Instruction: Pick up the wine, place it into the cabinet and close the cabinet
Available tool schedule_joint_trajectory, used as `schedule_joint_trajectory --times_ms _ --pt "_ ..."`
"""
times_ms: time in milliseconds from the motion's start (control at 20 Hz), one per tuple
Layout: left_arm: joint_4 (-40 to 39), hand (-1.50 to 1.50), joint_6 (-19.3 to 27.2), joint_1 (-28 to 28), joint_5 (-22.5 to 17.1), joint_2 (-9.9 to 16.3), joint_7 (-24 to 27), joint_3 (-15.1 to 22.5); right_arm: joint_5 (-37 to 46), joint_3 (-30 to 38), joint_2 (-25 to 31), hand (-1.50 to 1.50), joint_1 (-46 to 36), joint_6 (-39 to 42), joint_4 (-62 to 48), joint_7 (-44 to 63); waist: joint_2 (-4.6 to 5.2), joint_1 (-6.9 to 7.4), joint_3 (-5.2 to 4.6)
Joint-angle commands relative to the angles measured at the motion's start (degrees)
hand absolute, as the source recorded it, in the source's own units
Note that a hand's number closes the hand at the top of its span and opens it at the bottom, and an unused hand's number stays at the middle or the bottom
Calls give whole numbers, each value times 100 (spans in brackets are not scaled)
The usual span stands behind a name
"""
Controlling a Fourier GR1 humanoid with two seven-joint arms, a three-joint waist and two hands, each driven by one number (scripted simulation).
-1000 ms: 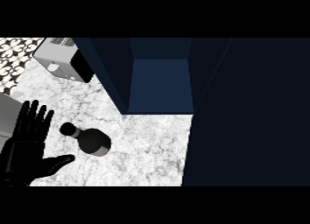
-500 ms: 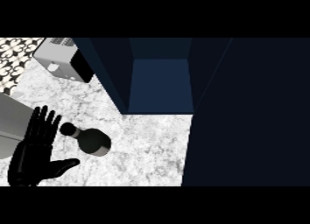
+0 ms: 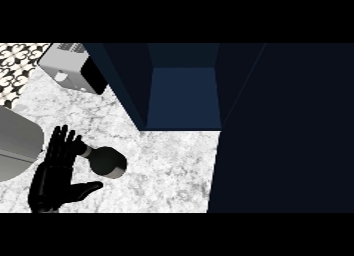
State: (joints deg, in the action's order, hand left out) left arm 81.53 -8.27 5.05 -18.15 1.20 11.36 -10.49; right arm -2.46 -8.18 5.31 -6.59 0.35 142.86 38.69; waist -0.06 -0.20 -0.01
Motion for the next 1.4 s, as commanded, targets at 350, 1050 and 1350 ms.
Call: schedule_joint_trajectory --times_ms 350,1050,1350 --pt "-572 -150 -76 -144 72 -19 311 47 -223 -32 54 -150 399 23 1021 381 -2 -14 0" --pt "-1394 -150 -337 -276 -37 38 843 7 306 -351 -79 -150 134 -228 983 661 -10 16 -1" --pt "-2068 -150 -430 -874 -168 -54 1167 59 -144 31 85 -150 326 75 620 135 0 4 1"
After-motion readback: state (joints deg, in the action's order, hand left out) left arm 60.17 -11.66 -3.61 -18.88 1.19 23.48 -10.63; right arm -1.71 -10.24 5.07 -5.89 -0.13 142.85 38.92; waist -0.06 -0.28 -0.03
